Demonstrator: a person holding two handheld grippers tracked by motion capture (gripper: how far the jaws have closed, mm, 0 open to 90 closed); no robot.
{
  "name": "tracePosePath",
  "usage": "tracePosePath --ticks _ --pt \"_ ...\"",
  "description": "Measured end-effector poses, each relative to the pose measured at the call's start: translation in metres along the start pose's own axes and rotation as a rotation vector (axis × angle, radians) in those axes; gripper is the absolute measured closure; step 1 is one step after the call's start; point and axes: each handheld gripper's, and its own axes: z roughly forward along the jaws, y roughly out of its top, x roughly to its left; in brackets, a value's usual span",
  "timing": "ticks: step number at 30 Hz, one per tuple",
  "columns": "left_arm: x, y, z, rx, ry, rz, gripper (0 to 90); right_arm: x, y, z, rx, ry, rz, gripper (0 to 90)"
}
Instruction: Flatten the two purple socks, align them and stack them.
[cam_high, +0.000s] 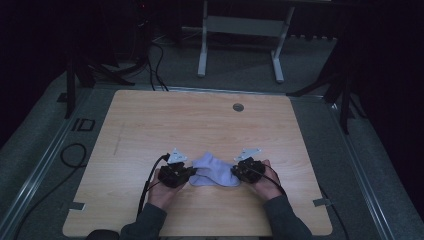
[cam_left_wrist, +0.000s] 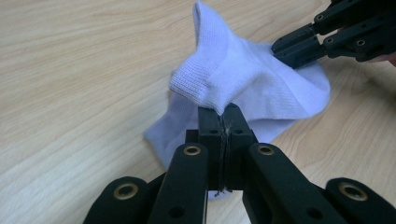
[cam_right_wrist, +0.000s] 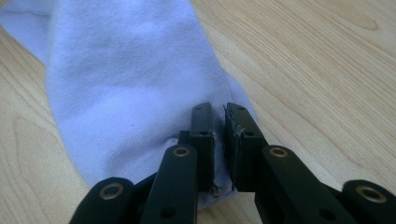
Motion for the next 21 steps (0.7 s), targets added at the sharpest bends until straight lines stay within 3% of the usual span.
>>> tracePosePath --ticks 8,15,21 --pt "0.001 -0.010 0.000 0.045 -0.001 -0.023 88.7 -0.001 -0.001 0.000 -0.005 0.004 0.032 81.6" --pt "0.003 -0.022 0.005 0.124 -0.001 -0.045 88.0 -0.001 -0.002 0.001 -0.017 0.001 0.065 81.6" --pt "0.004 -0.022 -0.001 0.106 0.009 -0.053 78.0 -0.003 -0.003 0.001 -0.023 -0.021 0.104 81.6"
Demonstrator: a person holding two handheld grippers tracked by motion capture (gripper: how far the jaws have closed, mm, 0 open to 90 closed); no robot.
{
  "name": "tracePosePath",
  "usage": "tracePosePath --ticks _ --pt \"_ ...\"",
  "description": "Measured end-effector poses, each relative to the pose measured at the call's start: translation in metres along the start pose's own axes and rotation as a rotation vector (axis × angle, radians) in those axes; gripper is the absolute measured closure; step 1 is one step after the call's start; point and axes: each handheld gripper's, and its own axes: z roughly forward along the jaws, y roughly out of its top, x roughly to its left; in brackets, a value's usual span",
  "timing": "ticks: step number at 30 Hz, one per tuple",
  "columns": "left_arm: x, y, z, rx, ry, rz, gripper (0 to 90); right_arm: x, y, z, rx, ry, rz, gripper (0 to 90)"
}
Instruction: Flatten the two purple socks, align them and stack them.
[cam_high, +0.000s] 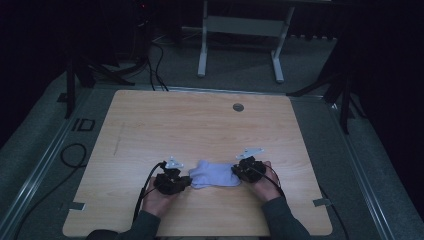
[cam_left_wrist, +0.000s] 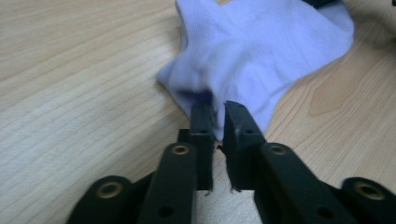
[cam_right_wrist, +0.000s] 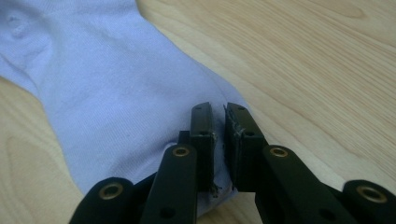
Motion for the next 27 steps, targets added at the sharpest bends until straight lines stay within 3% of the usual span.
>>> tracePosePath --ticks 9,13,16,19,21,25,27 --pt "-0.004 0.005 0.007 -0.010 -0.014 0.014 73.5 0.001 0.000 0.000 -0.003 -0.010 0.023 81.5" --pt "-0.010 0.008 0.007 -0.018 -0.024 0.030 88.1 0.000 -0.001 0.000 -0.005 -0.010 0.033 81.5" --pt "-0.014 0.009 0.000 -0.029 -0.046 0.029 89.0 0.000 -0.002 0.000 -0.011 -0.010 0.041 81.5" --pt "-0.012 0.008 -0.005 -0.028 -0.070 -0.006 89.3 0.000 -0.002 0.000 -0.012 -0.010 0.049 81.5" --pt "-0.011 0.007 -0.007 -0.015 -0.086 -0.033 89.4 0.000 -0.002 0.000 -0.013 -0.010 0.052 81.6" --pt "-0.008 0.005 -0.003 0.032 -0.061 -0.049 89.4 0.000 -0.002 0.000 -0.013 -0.009 0.058 81.6" --pt "-0.006 0.002 0.004 0.075 -0.027 -0.052 89.3 0.000 -0.002 0.000 -0.014 -0.007 0.066 81.5"
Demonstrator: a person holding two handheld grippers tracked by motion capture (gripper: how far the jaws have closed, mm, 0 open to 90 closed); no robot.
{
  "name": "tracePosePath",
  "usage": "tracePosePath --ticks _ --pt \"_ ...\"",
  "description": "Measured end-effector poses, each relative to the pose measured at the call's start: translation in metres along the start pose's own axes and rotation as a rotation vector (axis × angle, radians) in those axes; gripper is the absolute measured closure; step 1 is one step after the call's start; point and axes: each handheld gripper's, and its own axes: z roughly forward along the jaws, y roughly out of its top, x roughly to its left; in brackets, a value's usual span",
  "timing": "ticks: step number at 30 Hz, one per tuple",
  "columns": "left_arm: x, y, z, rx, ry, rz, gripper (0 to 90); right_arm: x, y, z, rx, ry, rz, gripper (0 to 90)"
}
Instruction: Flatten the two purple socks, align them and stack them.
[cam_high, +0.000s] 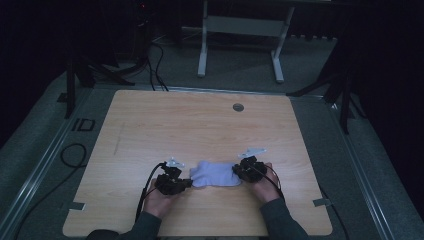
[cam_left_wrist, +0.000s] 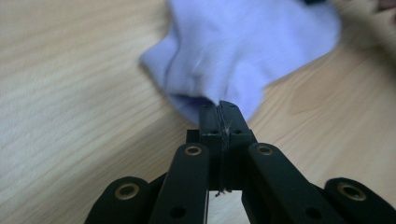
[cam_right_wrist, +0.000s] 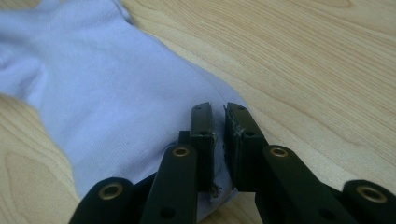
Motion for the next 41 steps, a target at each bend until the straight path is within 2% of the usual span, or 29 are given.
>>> tracePosePath --ticks 2,5,7,8,9,11,14,17,19,22,24,25,29,32,36,41 --pt "-0.001 0.000 0.000 -0.004 0.016 0.016 88.7 -0.001 0.000 0.000 -0.003 0.003 0.005 81.5" --pt "-0.004 0.003 -0.008 -0.065 0.049 0.045 80.9 0.000 0.000 0.000 -0.003 0.002 0.008 81.4" --pt "-0.006 0.005 -0.014 -0.109 0.072 0.064 79.5 0.000 0.000 0.000 -0.004 0.001 0.008 81.4" --pt "-0.007 0.006 -0.016 -0.132 0.079 0.074 78.3 0.000 0.000 0.000 -0.004 0.000 0.007 81.4" --pt "-0.007 0.006 -0.016 -0.132 0.079 0.074 77.4 0.000 0.000 0.000 -0.004 0.000 0.007 81.4" --pt "-0.011 0.009 -0.017 -0.171 0.075 0.102 77.1 0.000 0.000 0.000 -0.003 -0.001 0.009 81.4" --pt "-0.019 0.011 -0.008 -0.160 0.067 0.156 77.5 0.000 0.000 0.000 -0.002 -0.003 0.009 81.4" --pt "-0.025 0.011 0.009 -0.106 0.079 0.211 80.8 0.001 0.000 0.000 -0.001 -0.006 0.011 81.3" --pt "-0.025 0.011 0.018 -0.061 0.110 0.232 82.1 0.001 0.000 0.000 -0.001 -0.008 0.012 80.8" --pt "-0.020 0.011 0.024 -0.056 0.120 0.223 83.2 -0.001 0.000 -0.001 -0.002 -0.023 0.012 78.6" --pt "-0.019 0.013 0.024 -0.057 0.150 0.237 83.8 -0.005 -0.001 -0.001 -0.009 -0.029 0.028 77.6" --pt "-0.018 0.013 0.025 -0.059 0.152 0.234 84.3 -0.007 -0.001 -0.001 -0.011 -0.033 0.037 77.5" --pt "-0.016 0.016 0.026 -0.065 0.164 0.242 84.2 -0.010 -0.002 -0.002 -0.012 -0.078 0.045 75.3" --pt "-0.016 0.015 0.026 -0.096 0.144 0.245 79.0 -0.012 -0.002 -0.003 -0.024 -0.093 0.059 73.5" --pt "-0.014 0.017 0.017 -0.161 0.114 0.227 75.0 -0.015 -0.004 -0.011 -0.093 -0.088 0.089 69.5" --pt "-0.007 0.018 0.009 -0.187 0.116 0.200 72.1 -0.023 -0.007 -0.025 -0.152 -0.083 0.108 65.0"
